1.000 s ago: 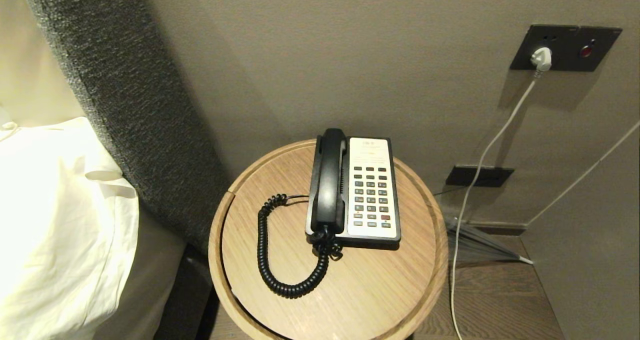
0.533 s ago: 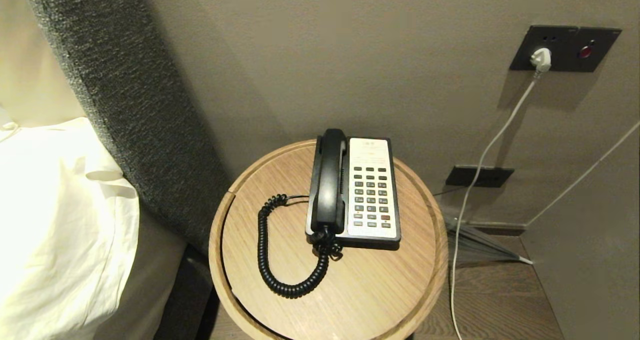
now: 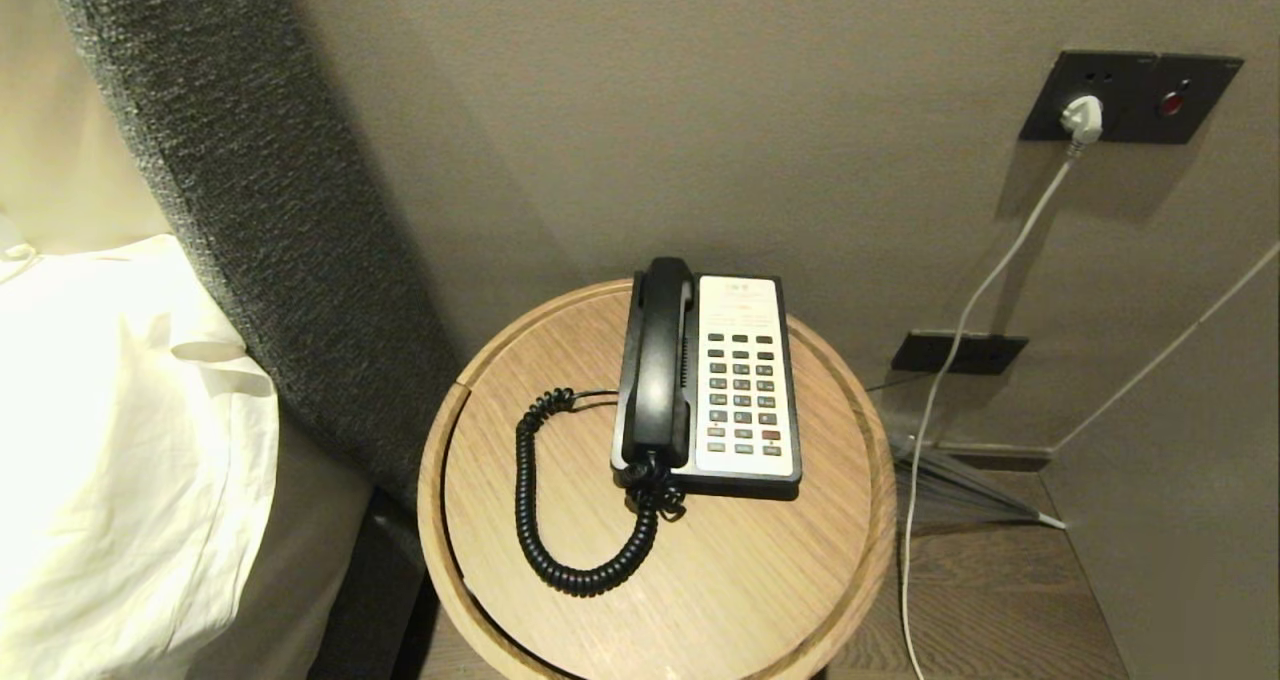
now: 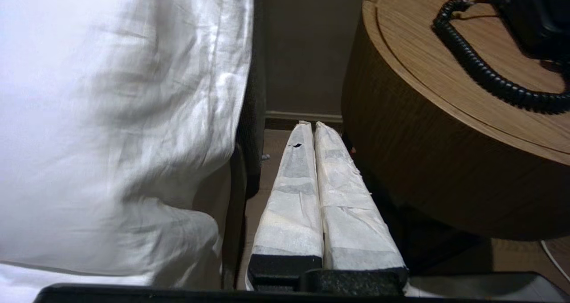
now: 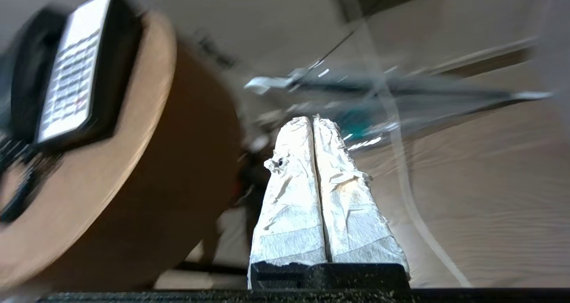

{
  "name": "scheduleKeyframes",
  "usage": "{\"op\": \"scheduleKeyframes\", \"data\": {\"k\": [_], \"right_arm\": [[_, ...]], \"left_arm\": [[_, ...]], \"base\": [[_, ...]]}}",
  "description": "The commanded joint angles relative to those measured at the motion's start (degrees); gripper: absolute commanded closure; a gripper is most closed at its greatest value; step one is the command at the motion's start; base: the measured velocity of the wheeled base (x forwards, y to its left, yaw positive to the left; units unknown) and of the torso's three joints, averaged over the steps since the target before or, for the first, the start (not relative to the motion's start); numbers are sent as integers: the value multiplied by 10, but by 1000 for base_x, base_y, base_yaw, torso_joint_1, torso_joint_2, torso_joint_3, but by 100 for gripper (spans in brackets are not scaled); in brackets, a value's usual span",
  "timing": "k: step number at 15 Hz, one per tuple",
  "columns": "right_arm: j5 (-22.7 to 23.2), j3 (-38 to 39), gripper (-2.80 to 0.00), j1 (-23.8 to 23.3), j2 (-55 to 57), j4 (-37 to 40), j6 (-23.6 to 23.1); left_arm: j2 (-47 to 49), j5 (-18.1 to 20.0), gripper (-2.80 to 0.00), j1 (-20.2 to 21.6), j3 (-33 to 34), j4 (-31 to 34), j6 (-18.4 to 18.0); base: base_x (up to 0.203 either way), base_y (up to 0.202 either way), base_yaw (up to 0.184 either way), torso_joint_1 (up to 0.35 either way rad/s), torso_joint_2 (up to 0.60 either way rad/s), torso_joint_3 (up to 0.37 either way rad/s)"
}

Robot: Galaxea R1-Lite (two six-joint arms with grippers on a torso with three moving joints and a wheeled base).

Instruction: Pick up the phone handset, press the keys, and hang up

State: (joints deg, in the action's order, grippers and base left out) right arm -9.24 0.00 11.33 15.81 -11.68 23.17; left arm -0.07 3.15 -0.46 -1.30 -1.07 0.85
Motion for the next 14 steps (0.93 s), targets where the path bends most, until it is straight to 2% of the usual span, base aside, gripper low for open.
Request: {"op": "scheduleKeyframes", "data": {"k": [1,2,4,5,7,8,11,12,14], "right_arm": [[5,11,0,0,3,0,10],[5,11,0,0,3,0,20],[1,11,0,0,3,-1,27],[-3,11,0,0,3,-2,31],[-6,12,0,-10,3,-2,62],[-6,12,0,-31,3,-2,62],[-13,12,0,-57,4,-4,52],[-10,12,0,-83,-3,-2,45],[-3,5,0,-105,-76,27,23]], "left_arm": [[1,-21,0,0,16,-13,-8],[1,-35,0,0,33,-44,-22],[2,-29,0,0,36,-38,-55],[2,-25,0,0,36,-39,-59],[1,-26,0,0,36,-38,-56],[1,-28,0,0,36,-41,-53],[2,-29,0,0,36,-41,-49],[2,-30,0,-1,36,-41,-49],[2,-30,0,-1,36,-41,-48]], "base": [[0,0,0,0,0,0],[0,0,0,0,0,0],[0,0,0,0,0,0],[0,0,0,0,0,0],[0,0,0,0,0,0],[0,0,0,0,0,0],[0,0,0,0,0,0],[0,0,0,0,0,0],[0,0,0,0,0,0]]}}
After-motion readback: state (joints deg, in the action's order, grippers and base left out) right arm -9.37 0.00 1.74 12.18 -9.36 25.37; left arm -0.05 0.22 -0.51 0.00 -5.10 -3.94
